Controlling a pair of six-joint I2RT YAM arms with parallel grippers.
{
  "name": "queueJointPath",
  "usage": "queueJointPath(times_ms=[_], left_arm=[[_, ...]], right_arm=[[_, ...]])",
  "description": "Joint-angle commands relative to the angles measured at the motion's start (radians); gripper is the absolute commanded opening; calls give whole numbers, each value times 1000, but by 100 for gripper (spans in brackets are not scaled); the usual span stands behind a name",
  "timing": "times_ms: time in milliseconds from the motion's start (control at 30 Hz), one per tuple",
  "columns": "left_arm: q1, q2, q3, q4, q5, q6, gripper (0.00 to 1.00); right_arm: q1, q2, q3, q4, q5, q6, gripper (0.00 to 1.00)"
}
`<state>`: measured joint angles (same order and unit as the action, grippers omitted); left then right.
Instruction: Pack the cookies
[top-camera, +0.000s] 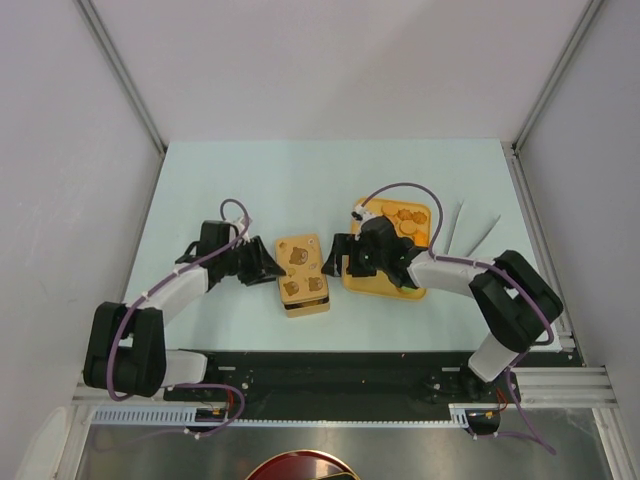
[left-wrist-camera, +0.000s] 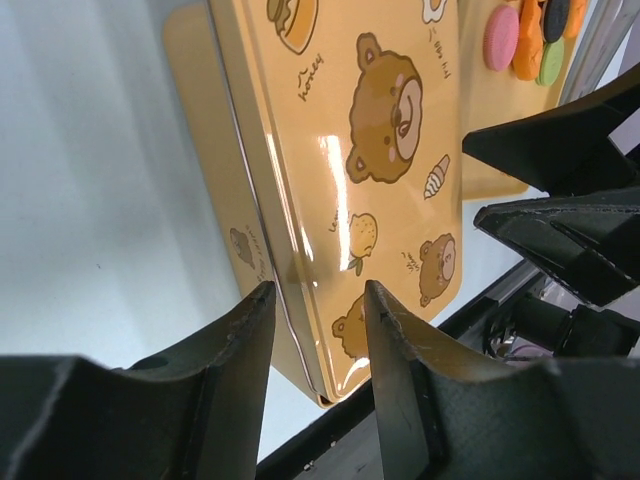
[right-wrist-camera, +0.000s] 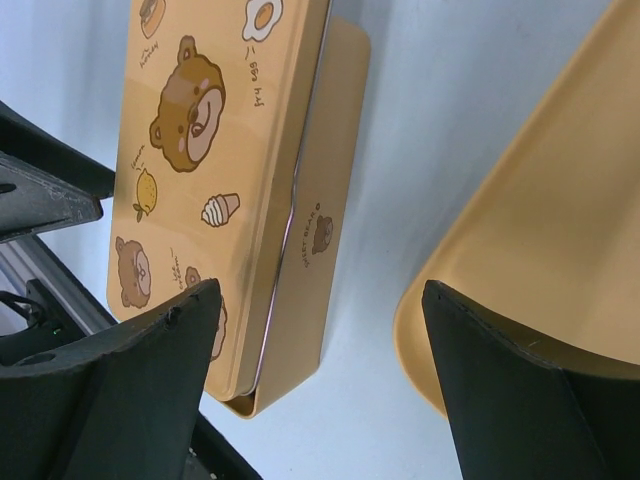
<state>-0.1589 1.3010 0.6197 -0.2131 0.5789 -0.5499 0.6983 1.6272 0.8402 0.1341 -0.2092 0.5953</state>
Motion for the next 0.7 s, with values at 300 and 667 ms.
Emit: queueJointPath(times_ms=[300, 667], left_arm=[[-45, -28, -66, 83, 16, -27, 45], [-93, -77, -101, 89, 7, -53, 43]], right_arm=[[13, 54, 13, 64, -88, 12, 76], [38, 30, -36, 56, -90, -2, 64]])
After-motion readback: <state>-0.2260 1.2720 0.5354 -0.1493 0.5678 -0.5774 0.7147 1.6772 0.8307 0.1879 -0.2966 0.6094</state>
